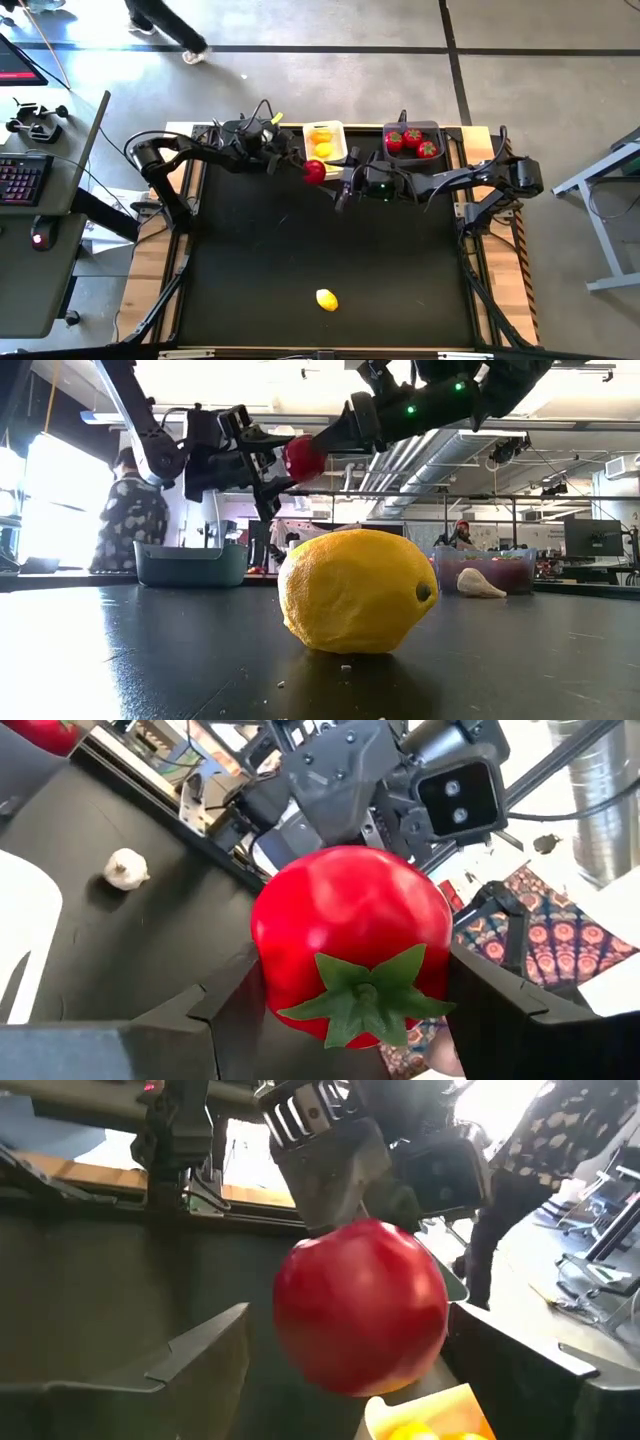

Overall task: Sort produce into baskets
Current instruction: Put the red tomato into the transparent bin

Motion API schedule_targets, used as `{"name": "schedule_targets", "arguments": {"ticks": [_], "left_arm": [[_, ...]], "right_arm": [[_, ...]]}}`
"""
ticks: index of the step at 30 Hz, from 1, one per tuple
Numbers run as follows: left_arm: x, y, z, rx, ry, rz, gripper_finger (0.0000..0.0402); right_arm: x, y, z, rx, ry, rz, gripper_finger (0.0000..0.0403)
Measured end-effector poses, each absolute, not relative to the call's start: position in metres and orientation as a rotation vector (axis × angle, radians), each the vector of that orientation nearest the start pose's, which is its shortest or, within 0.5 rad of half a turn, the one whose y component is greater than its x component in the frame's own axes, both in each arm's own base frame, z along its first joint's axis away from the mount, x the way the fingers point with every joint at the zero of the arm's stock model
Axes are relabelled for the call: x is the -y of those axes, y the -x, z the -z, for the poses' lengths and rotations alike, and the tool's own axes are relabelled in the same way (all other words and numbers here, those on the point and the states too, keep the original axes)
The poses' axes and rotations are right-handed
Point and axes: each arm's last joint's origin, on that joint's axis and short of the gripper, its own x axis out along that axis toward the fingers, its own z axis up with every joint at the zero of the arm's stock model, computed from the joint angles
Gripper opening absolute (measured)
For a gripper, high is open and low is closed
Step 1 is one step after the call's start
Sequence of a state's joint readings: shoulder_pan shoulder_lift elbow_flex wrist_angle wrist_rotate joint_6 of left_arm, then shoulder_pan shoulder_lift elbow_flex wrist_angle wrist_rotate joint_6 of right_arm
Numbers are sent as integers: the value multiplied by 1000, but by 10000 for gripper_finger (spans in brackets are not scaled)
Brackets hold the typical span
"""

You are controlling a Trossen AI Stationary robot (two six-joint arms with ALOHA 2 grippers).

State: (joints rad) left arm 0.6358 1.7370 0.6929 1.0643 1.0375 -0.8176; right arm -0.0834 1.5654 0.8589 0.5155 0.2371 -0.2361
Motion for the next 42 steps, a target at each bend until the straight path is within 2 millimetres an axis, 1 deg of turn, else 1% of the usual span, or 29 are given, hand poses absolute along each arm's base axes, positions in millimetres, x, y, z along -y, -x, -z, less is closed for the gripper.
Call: {"name": "schedule_targets", "arguments": {"ticks": [12,18,22,26,33,35,39,42], "left_arm": [[-167,-289,-200,-120,743,412,227],[-167,-291,-203,-115,736,417,227],[-167,-291,-203,-116,738,415,227],[-167,-291,-203,-117,739,416,225],[-164,-293,-202,-125,723,432,226],[-163,-293,-202,-122,707,433,239],[-167,-291,-202,-108,663,422,279],[-173,-288,-203,-80,592,406,299]], "right_arm": [[36,-337,-241,-215,423,334,328],[37,-337,-243,-197,479,335,328],[37,-337,-243,-195,488,333,327],[37,-337,-243,-194,484,330,314],[40,-336,-243,-192,450,333,275],[41,-336,-243,-194,450,336,271],[41,-336,-243,-195,442,353,268],[43,-339,-248,-218,427,397,267]]}}
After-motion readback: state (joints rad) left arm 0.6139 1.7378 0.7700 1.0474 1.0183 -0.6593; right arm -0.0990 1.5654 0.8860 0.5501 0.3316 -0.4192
